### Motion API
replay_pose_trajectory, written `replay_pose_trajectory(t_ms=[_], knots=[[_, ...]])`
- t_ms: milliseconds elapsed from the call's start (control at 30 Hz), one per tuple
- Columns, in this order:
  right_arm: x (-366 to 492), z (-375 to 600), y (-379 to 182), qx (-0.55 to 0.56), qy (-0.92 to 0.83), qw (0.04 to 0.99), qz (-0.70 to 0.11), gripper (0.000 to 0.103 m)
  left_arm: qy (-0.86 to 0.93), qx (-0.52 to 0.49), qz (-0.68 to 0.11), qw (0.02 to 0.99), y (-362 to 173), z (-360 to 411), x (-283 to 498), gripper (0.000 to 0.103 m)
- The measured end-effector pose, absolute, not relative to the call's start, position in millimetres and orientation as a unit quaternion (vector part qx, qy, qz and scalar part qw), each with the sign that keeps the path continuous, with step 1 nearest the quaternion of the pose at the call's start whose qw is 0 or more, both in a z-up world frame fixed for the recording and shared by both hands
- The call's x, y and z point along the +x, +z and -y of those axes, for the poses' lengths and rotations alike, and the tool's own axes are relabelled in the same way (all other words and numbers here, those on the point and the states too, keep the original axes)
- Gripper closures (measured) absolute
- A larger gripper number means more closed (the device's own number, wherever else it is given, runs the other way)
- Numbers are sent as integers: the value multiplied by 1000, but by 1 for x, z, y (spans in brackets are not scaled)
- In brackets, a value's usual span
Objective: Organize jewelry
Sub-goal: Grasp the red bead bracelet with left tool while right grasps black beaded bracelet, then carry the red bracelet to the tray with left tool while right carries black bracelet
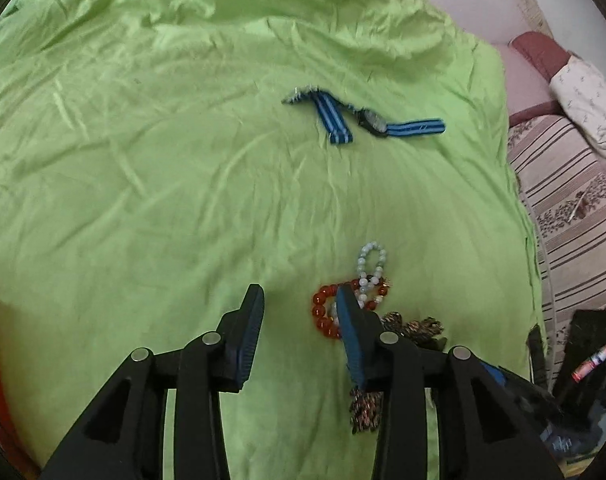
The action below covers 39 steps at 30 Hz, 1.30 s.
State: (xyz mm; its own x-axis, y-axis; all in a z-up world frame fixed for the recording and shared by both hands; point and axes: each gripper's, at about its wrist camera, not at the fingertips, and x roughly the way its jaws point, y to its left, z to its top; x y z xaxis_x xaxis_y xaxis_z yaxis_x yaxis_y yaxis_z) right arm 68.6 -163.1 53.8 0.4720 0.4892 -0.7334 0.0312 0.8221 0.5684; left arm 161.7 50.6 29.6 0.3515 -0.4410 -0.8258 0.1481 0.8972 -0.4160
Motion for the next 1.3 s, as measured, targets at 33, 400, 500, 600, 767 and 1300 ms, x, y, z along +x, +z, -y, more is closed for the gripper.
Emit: replay_pose_trajectory(t_ms=[33, 400, 500, 600, 767, 1300], knots=[[69, 162, 53, 264, 143, 815, -496, 33, -184, -136, -544, 808, 25, -46, 166, 67], [45, 180, 71, 252, 115, 839, -468, 33, -185, -51, -530, 826, 25, -11, 158, 96], [33, 191, 77, 220, 81, 855, -463, 33, -161, -52, -513, 841, 43, -29, 146, 96], [26, 195, 71, 173, 51, 862, -474, 33, -139, -72, -497, 854, 64, -61, 131, 96], [33, 183, 48, 134, 46, 857, -496, 41, -140, -112, -479, 859, 92, -99, 106, 96], [-32, 218, 83, 173, 29, 878, -445, 94, -162, -98, -426, 885, 179, -94, 12, 96]])
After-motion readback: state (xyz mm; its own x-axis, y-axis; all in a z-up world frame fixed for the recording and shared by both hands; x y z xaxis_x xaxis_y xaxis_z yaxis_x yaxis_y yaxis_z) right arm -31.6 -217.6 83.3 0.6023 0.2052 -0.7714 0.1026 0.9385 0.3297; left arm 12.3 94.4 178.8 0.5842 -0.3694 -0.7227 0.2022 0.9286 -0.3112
